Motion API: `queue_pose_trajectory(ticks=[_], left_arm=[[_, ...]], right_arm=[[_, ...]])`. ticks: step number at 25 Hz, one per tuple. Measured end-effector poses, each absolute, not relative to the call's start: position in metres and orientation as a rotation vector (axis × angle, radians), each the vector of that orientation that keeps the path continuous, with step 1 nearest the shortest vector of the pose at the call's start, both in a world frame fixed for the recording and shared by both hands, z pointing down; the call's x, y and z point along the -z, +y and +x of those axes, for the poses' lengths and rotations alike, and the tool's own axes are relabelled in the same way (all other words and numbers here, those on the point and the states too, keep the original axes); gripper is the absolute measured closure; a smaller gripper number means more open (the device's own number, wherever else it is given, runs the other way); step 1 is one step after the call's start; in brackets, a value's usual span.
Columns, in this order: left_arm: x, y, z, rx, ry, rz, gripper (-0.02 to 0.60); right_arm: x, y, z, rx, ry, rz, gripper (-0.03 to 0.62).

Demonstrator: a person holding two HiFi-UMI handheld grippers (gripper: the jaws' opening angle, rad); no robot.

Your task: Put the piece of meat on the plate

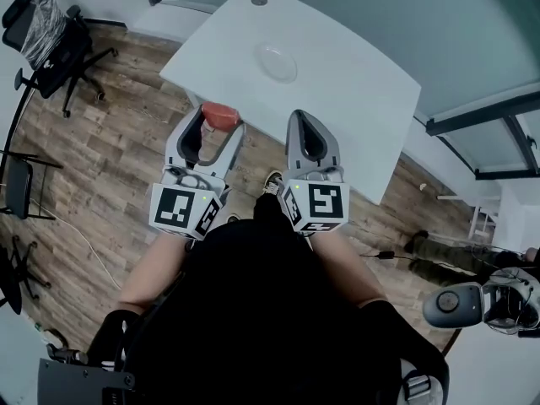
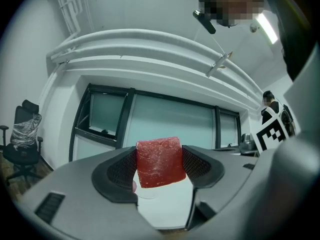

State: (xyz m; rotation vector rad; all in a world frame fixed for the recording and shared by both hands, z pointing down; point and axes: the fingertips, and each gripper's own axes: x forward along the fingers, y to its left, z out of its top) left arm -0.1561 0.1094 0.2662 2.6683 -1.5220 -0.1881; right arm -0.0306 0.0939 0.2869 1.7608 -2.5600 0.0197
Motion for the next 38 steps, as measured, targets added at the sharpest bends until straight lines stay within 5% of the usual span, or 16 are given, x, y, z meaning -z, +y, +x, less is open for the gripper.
queue_pose_trajectory(ticks=[17, 38], left_arm=[[-0.281, -0.045, -0.084, 0.098, -1.6, 2.612, 0.298], [-0.29, -0.074, -0.048, 0.017, -1.591, 2.608, 0.298]], right_arm=[[-0.297, -0.069, 0.021, -0.082, -2.657, 1.624, 0.591], [-0.311, -0.099, 0.058, -0.187, -2.653, 1.656, 0.591]])
